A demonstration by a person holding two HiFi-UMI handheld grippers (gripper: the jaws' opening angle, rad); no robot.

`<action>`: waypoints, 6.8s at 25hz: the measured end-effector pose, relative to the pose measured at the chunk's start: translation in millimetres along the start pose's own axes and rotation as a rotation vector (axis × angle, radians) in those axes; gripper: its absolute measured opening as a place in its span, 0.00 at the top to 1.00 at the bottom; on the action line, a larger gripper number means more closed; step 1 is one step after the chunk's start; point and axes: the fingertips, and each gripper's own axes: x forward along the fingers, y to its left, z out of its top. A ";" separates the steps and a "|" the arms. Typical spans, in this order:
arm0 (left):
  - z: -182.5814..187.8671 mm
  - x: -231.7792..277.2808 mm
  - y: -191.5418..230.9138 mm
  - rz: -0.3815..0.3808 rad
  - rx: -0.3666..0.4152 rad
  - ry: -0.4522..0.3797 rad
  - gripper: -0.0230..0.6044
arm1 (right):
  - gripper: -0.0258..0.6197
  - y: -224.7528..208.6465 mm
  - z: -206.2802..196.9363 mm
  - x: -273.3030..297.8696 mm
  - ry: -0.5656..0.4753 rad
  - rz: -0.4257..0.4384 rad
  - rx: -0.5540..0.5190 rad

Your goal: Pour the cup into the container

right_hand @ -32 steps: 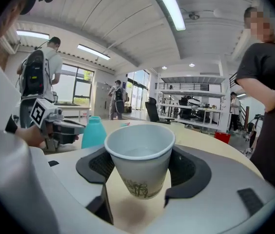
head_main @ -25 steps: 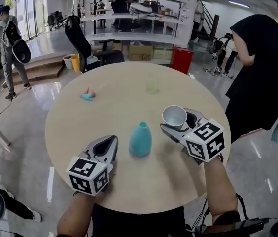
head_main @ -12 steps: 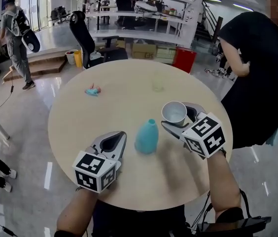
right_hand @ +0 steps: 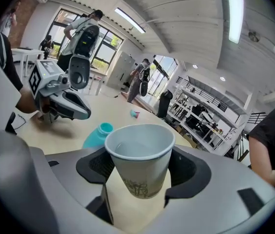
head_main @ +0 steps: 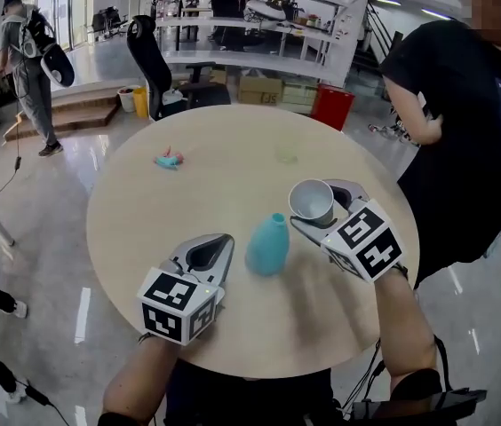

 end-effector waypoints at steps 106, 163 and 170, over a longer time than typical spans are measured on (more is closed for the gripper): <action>-9.0 4.1 -5.5 -0.017 -0.014 0.010 0.96 | 0.45 -32.6 -83.8 -6.8 -0.145 0.005 0.480; -8.4 -121.7 -113.8 0.081 -0.069 -0.096 0.96 | 0.95 67.6 -94.9 -161.8 -0.395 0.044 0.613; -21.8 -190.3 -180.5 0.120 -0.081 -0.105 0.96 | 0.95 124.4 -88.7 -229.0 -0.423 0.086 0.596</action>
